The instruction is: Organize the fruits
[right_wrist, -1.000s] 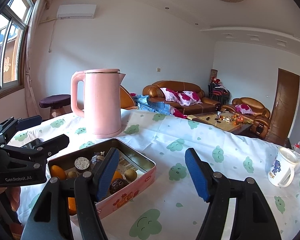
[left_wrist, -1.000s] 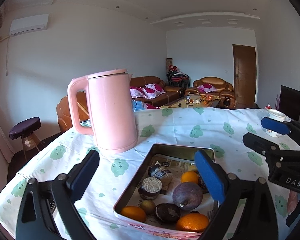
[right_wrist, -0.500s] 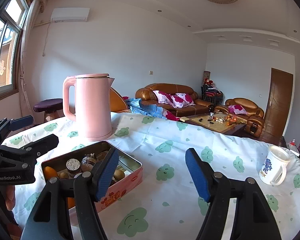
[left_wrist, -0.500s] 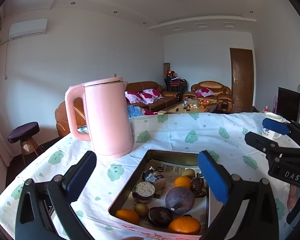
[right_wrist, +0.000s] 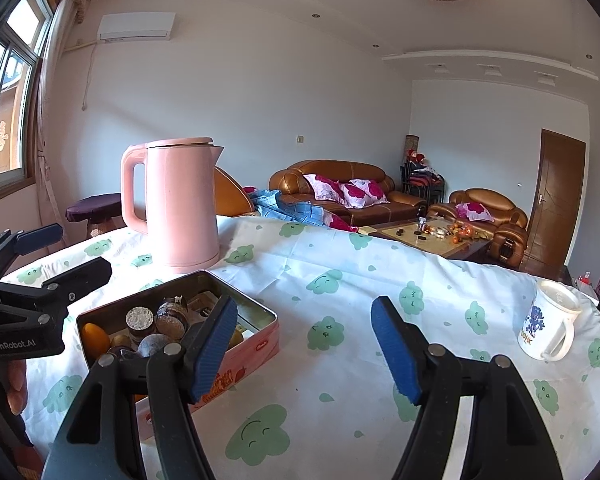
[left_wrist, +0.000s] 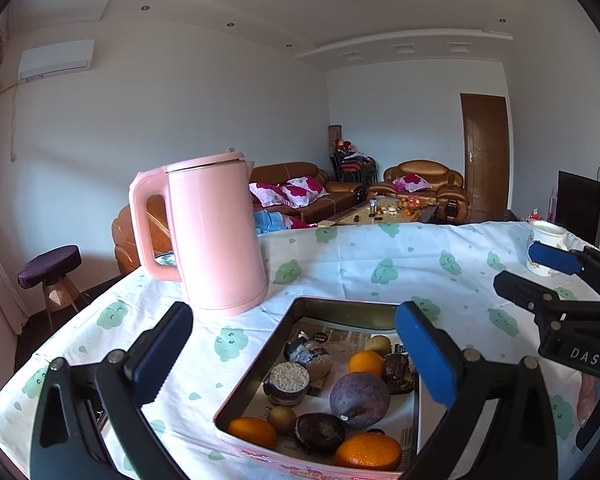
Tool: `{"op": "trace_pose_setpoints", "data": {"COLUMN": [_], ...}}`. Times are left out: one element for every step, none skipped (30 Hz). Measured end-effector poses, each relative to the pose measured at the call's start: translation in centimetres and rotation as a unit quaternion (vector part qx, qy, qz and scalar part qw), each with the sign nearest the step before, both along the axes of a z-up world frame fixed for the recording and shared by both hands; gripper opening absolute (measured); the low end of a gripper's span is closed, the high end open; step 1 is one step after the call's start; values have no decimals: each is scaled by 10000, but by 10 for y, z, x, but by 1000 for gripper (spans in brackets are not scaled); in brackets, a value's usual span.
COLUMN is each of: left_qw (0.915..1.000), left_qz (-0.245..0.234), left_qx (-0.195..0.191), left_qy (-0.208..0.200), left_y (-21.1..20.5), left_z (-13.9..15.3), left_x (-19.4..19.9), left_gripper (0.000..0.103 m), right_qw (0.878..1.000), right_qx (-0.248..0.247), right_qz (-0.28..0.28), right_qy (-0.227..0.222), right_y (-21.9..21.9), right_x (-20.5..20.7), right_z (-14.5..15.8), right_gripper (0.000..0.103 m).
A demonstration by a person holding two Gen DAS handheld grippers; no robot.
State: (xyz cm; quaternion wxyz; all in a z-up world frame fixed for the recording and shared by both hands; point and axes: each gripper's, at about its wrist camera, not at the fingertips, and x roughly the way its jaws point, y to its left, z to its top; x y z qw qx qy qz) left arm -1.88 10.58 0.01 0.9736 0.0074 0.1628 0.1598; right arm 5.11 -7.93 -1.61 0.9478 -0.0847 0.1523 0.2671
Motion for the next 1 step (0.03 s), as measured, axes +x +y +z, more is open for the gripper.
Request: {"op": "trace_pose_setpoints", "data": {"left_qw": [10000], "left_qz": [-12], "left_qx": [11], "left_qy": [2], "left_y": [-1], "left_z": [0], "left_x": [0], "left_gripper": [103], "right_qw": [10000], "right_qx": [0], "right_qz": [-14], "right_qy": [10], "right_y": [-2], "right_x": [1], "right_z": [0], "right_gripper": [71]}}
